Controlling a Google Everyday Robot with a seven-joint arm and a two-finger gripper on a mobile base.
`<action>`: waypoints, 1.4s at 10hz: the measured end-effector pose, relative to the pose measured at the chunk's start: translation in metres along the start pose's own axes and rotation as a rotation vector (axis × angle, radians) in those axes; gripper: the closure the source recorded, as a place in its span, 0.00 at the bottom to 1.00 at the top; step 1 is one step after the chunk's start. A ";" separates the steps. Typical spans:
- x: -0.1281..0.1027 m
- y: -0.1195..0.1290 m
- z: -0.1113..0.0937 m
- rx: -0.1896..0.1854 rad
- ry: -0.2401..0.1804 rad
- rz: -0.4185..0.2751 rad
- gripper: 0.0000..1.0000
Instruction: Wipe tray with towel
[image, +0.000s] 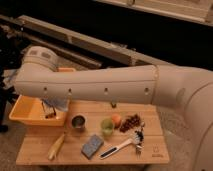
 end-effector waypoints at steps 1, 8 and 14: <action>-0.006 -0.015 0.006 0.017 -0.011 -0.017 1.00; -0.007 -0.092 0.114 -0.021 -0.131 -0.157 1.00; -0.008 -0.099 0.131 -0.055 -0.152 -0.186 1.00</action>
